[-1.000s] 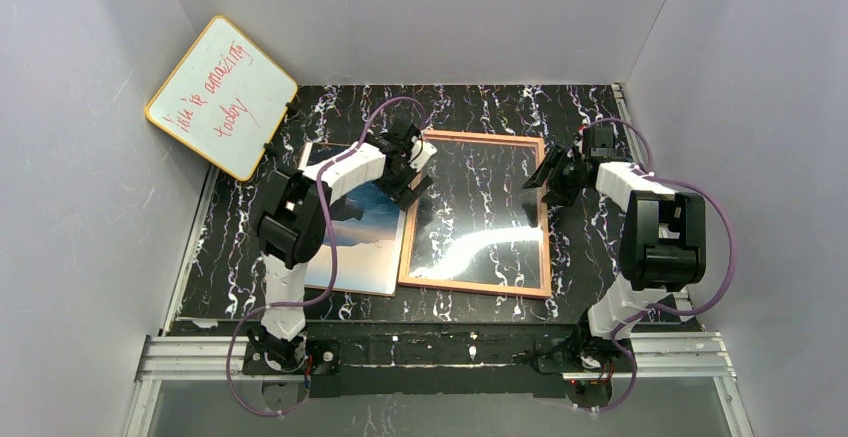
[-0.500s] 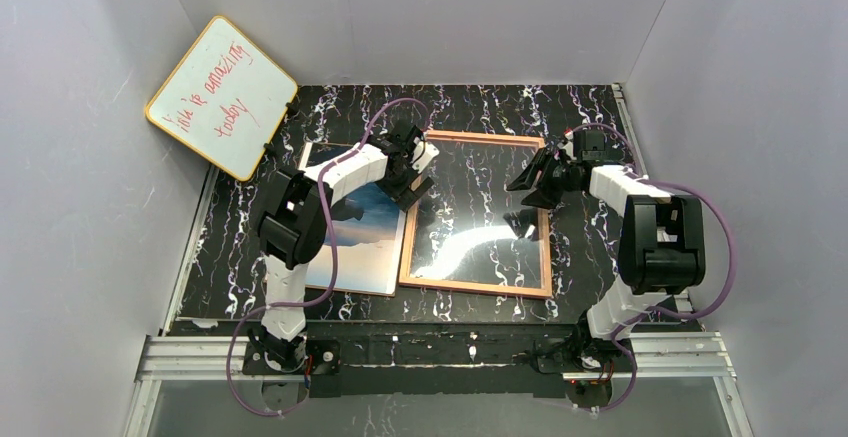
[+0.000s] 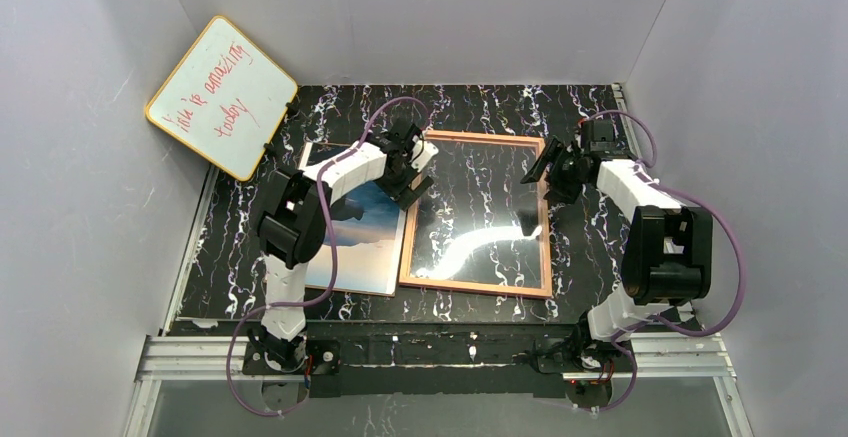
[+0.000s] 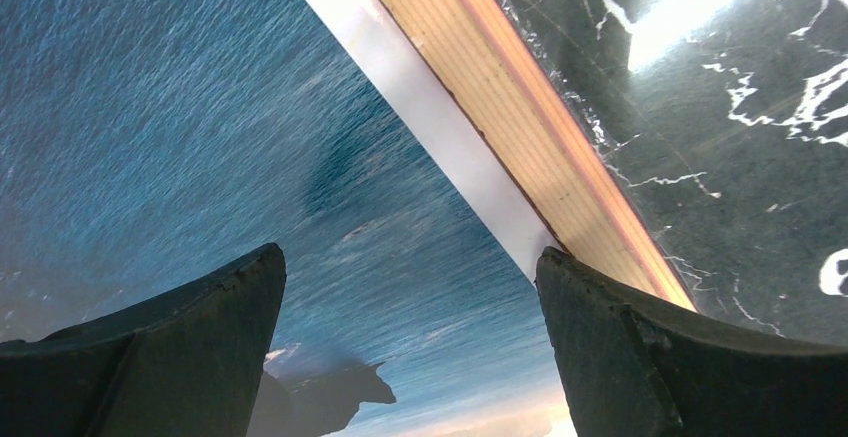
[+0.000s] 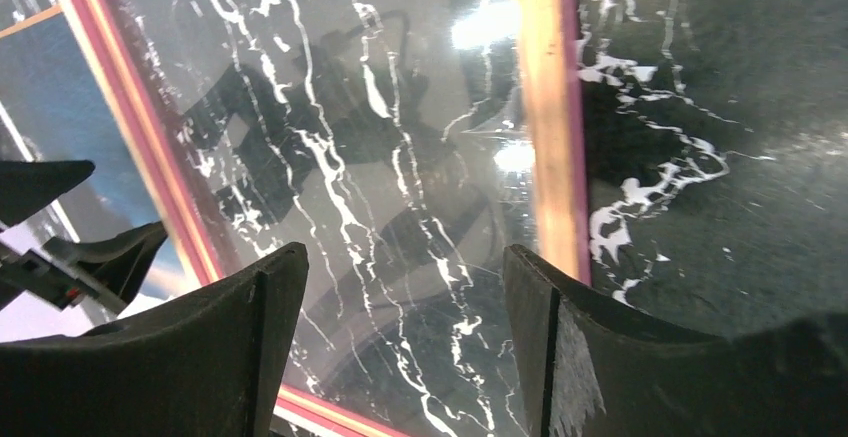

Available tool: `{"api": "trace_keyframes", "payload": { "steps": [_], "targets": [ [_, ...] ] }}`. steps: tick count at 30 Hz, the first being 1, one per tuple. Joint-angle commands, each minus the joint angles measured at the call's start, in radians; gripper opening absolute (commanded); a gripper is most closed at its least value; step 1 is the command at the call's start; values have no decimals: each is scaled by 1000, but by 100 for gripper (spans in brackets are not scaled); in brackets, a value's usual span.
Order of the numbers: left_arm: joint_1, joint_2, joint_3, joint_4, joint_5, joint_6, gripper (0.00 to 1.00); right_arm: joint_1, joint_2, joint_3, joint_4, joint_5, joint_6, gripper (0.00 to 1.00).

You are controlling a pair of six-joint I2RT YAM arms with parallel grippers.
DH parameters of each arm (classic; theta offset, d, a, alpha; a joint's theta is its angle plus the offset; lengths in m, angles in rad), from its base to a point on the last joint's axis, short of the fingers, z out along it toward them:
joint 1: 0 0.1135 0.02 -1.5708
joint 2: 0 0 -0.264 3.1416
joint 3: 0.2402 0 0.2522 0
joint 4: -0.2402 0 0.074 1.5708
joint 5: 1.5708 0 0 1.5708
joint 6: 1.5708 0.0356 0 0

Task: Put the photo into the frame

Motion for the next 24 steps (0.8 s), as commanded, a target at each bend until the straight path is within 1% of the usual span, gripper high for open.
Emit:
{"api": "trace_keyframes", "payload": {
  "steps": [1, 4, 17, 24],
  "targets": [
    [16, -6, 40, -57, 62, -19, 95, -10, -37, 5, -20, 76, -23, 79],
    [24, 3, 56, -71, 79, -26, 95, -10, -14, -6, -4, 54, -17, 76],
    [24, 62, 30, -55, 77, -33, 94, -10, 65, -76, 59, -12, -7, 74],
    [21, 72, 35, -54, 83, -34, 94, 4, 88, -114, 118, -78, 32, 72]
  ]
}}
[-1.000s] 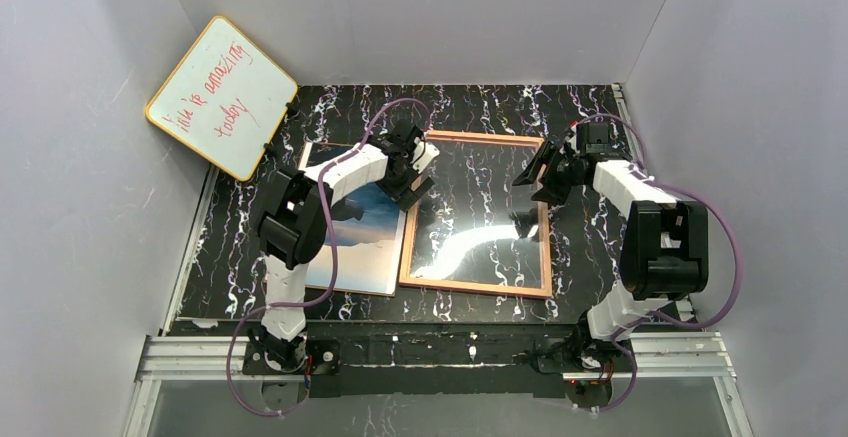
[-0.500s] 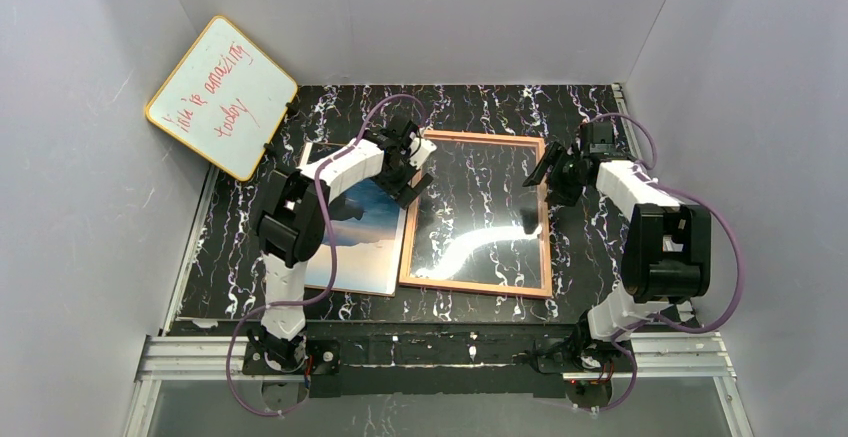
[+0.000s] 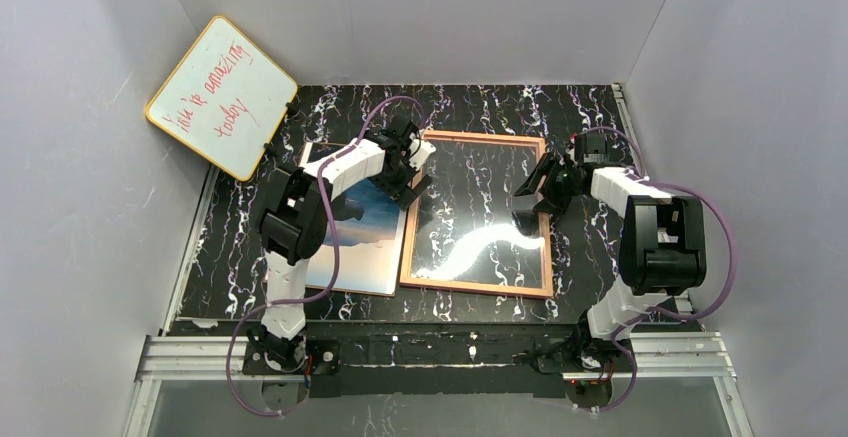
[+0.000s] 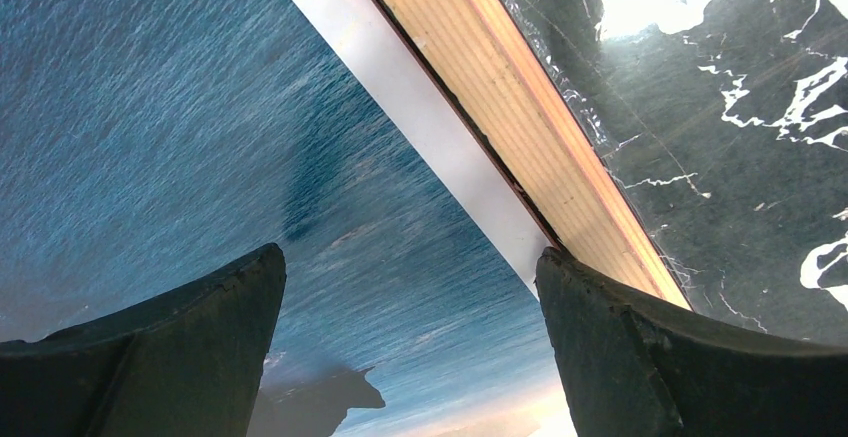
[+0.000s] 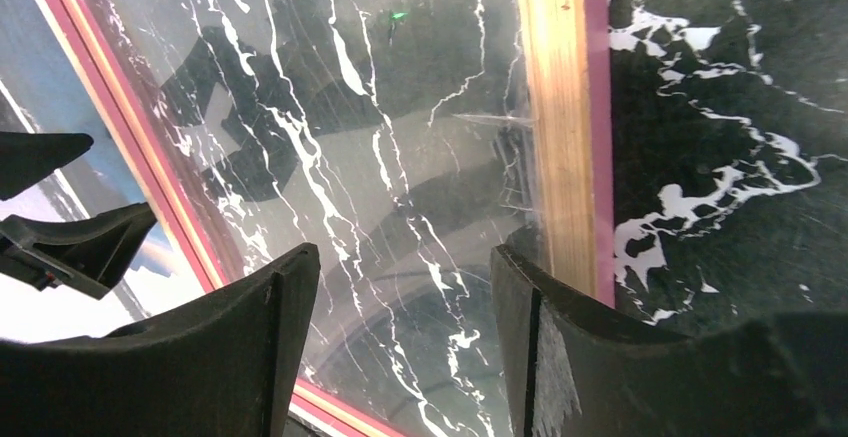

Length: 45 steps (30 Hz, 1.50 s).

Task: Put the photo into the frame

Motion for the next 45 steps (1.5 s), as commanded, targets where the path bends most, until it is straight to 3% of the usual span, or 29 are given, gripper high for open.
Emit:
{"api": "trace_keyframes", "payload": {
  "steps": [1, 10, 16, 19, 26, 29, 36, 42, 45],
  "targets": [
    [-6, 41, 0, -18, 15, -10, 94, 12, 34, -30, 40, -29, 19, 71],
    [-7, 19, 0, -22, 3, -1, 94, 32, 34, 75, -68, 44, -25, 72],
    [-1, -9, 18, -44, 1, 6, 94, 3, -83, 141, -133, 172, -38, 89],
    [-1, -5, 19, -44, 1, -2, 94, -5, -95, 117, -143, 242, -34, 98],
    [-11, 32, 17, -40, 1, -22, 94, -6, -43, 3, -106, 273, -46, 99],
    [-13, 43, 20, -39, 8, -26, 94, -6, -33, -44, -67, 226, -44, 99],
    [-36, 90, 18, -40, 14, -24, 93, -2, -46, -119, 50, -41, 33, 99],
    [-53, 112, 10, -40, 51, -16, 92, -3, -188, -154, 182, -298, 162, 96],
    [-53, 112, -2, -40, 100, -12, 92, -6, -273, -207, 328, -439, 283, 95]
  ]
}}
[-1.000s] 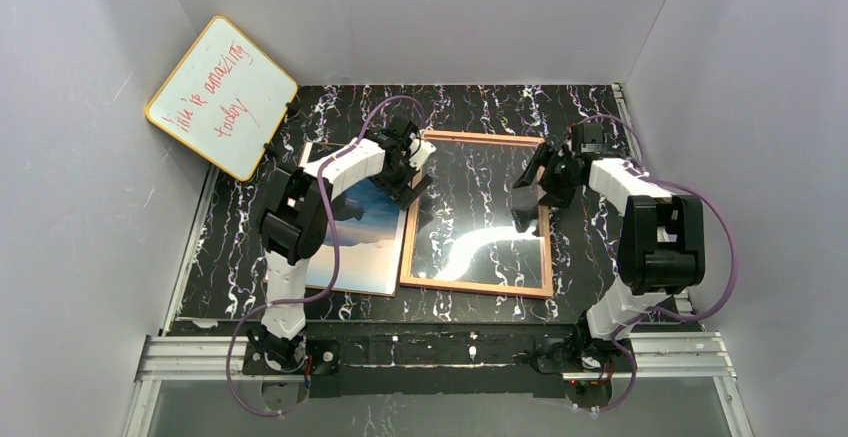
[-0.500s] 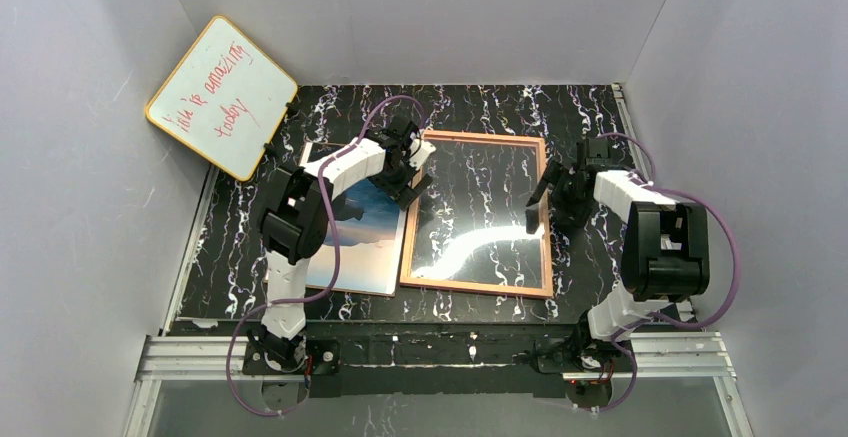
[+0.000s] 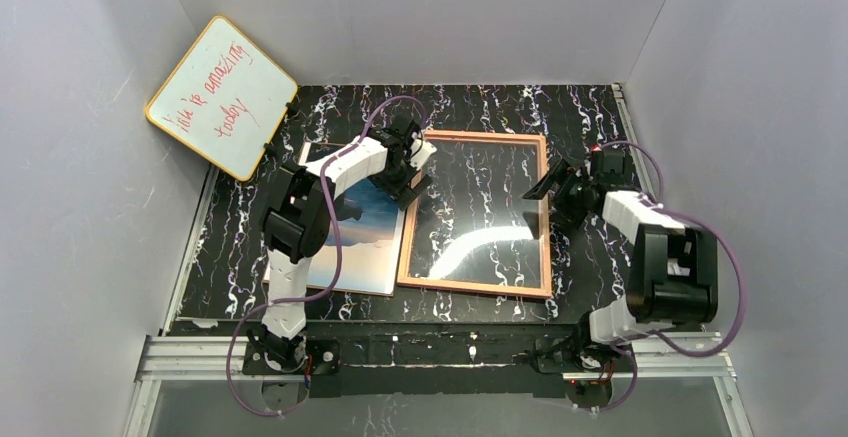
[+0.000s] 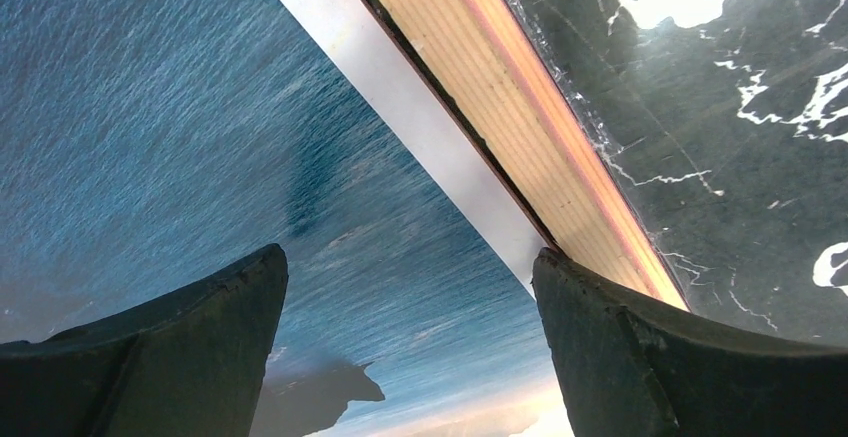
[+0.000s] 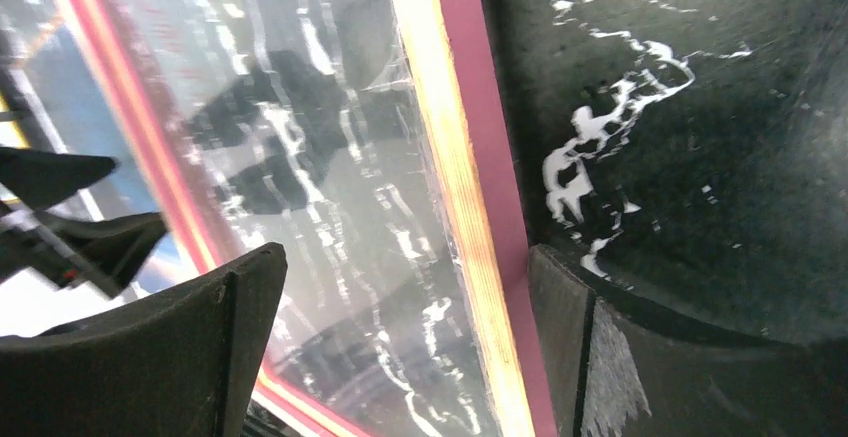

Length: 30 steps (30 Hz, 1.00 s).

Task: Put the photo into the frame

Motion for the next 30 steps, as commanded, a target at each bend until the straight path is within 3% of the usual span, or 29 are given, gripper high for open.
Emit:
{"api": "trace_keyframes", "payload": {
  "steps": [1, 7, 19, 30],
  "targets": [
    [-44, 86, -43, 3, 130, -8, 92, 41, -159, -64, 287, -480, 284, 95],
    [-44, 88, -55, -7, 164, 1, 91, 41, -272, -144, 501, -587, 504, 90],
    [-44, 55, -62, -7, 164, -5, 91, 50, -332, -120, 555, -601, 630, 89],
    [-44, 26, -83, -4, 172, -13, 90, 218, -277, -66, 704, -503, 757, 85]
  ]
}}
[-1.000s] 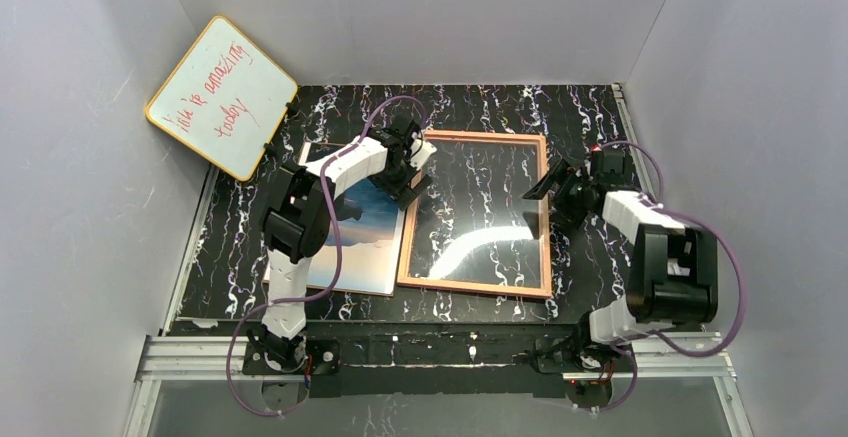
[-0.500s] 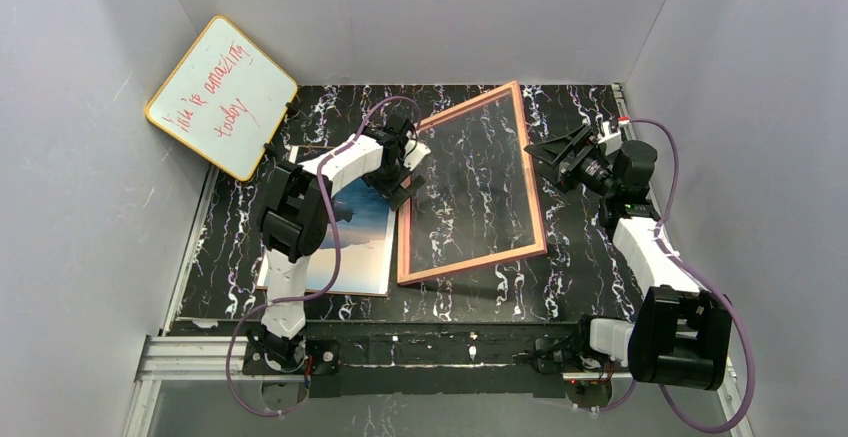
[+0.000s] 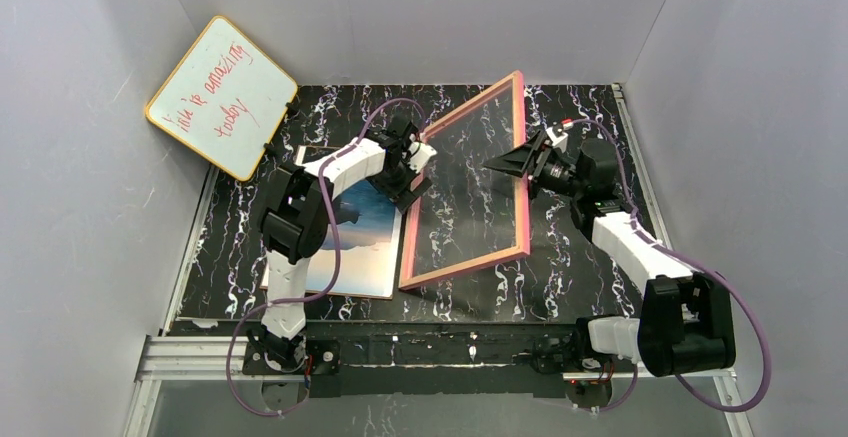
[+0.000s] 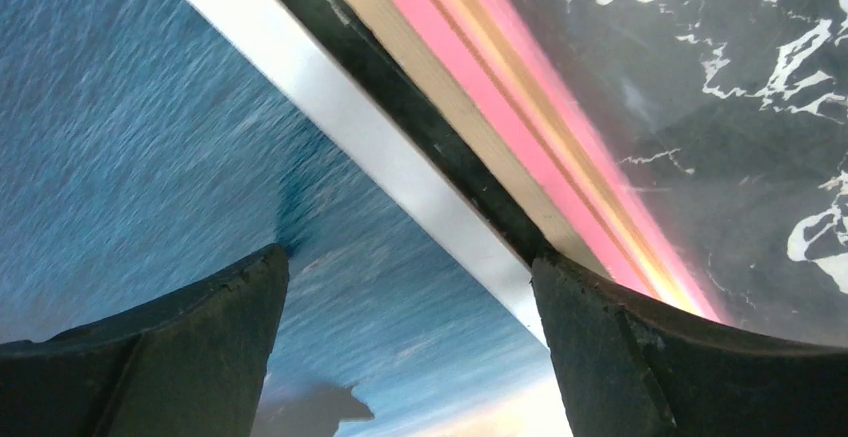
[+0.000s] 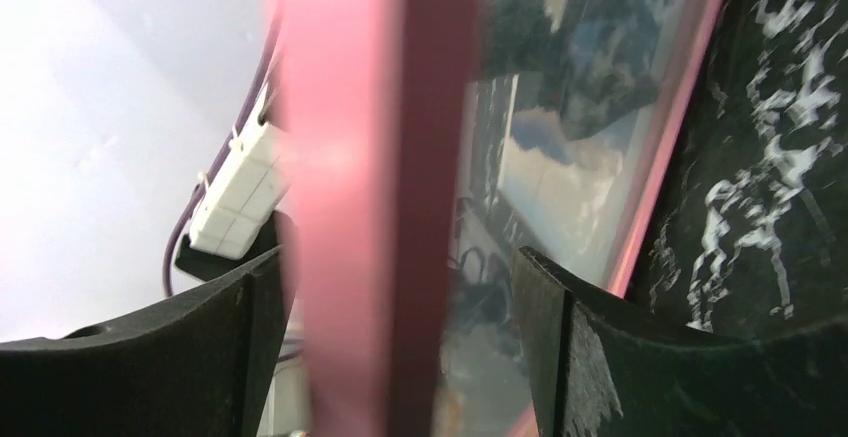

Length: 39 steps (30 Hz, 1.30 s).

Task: Put the photo into the frame

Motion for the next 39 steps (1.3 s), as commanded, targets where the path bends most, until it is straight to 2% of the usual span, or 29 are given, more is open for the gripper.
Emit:
{"api": "trace_keyframes", "payload": {
  "steps": [1, 5, 12, 17, 21, 24, 28, 32, 35, 39],
  "targets": [
    [-56, 32, -67, 7, 139, -40, 90, 51, 5, 64, 51, -4, 58, 84],
    [-49, 11, -76, 7, 124, -31, 90, 52, -21, 156, -120, 26, -42, 84],
    [7, -66, 11, -51, 84, -11, 97, 52, -31, 238, -136, 22, -33, 84],
    [20, -158, 131, -168, 83, 19, 98, 54, -18, 247, -133, 16, -20, 83],
    [20, -218, 261, -283, 142, -13, 98, 69, -4, 248, -100, 24, 13, 81],
    [17, -235, 406, -380, 242, -78, 98, 86, 9, 264, -86, 33, 22, 80],
    [-24, -276, 501, -379, 382, -209, 98, 121, 31, 307, -82, 56, 33, 79],
    [-112, -316, 494, -356, 373, -246, 98, 161, 53, 351, -104, 89, 26, 79],
    [-121, -311, 503, -348, 380, -261, 98, 191, 73, 375, -121, 108, 16, 78],
    [-122, -231, 678, -426, 421, -269, 98, 218, 96, 393, -120, 135, 19, 77]
  ]
}}
